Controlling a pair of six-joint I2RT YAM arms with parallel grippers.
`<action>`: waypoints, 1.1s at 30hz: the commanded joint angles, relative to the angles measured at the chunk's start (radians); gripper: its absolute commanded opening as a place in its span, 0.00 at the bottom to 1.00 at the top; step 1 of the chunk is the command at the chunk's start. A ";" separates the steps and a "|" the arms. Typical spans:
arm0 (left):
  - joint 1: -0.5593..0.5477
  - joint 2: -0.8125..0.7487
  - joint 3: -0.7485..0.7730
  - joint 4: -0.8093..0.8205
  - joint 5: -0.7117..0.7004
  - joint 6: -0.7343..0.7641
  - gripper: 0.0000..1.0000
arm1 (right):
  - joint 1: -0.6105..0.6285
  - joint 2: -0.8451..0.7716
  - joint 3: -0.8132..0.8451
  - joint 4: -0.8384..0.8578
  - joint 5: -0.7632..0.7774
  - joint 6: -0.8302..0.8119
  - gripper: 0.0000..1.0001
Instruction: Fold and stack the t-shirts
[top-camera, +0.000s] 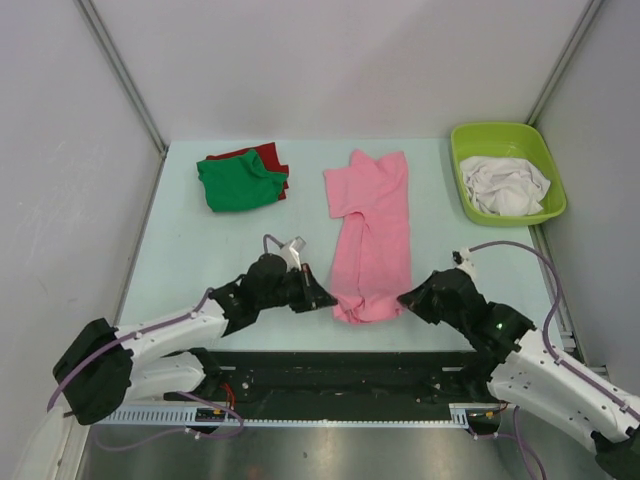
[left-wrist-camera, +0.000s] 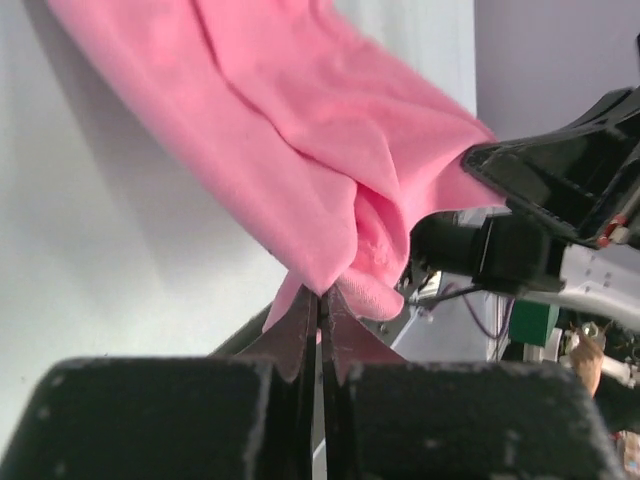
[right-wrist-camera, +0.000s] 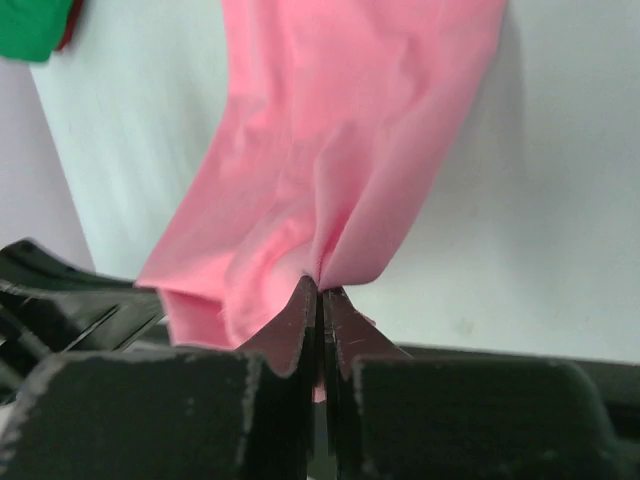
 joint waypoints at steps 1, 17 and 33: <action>0.075 0.059 0.119 -0.034 0.019 0.067 0.00 | -0.123 0.045 0.040 0.045 0.033 -0.104 0.00; 0.238 0.576 0.383 0.161 0.171 0.044 0.00 | -0.604 0.585 0.076 0.550 -0.392 -0.244 0.00; 0.356 0.794 0.601 0.150 0.250 0.034 0.00 | -0.697 0.913 0.239 0.688 -0.491 -0.258 0.00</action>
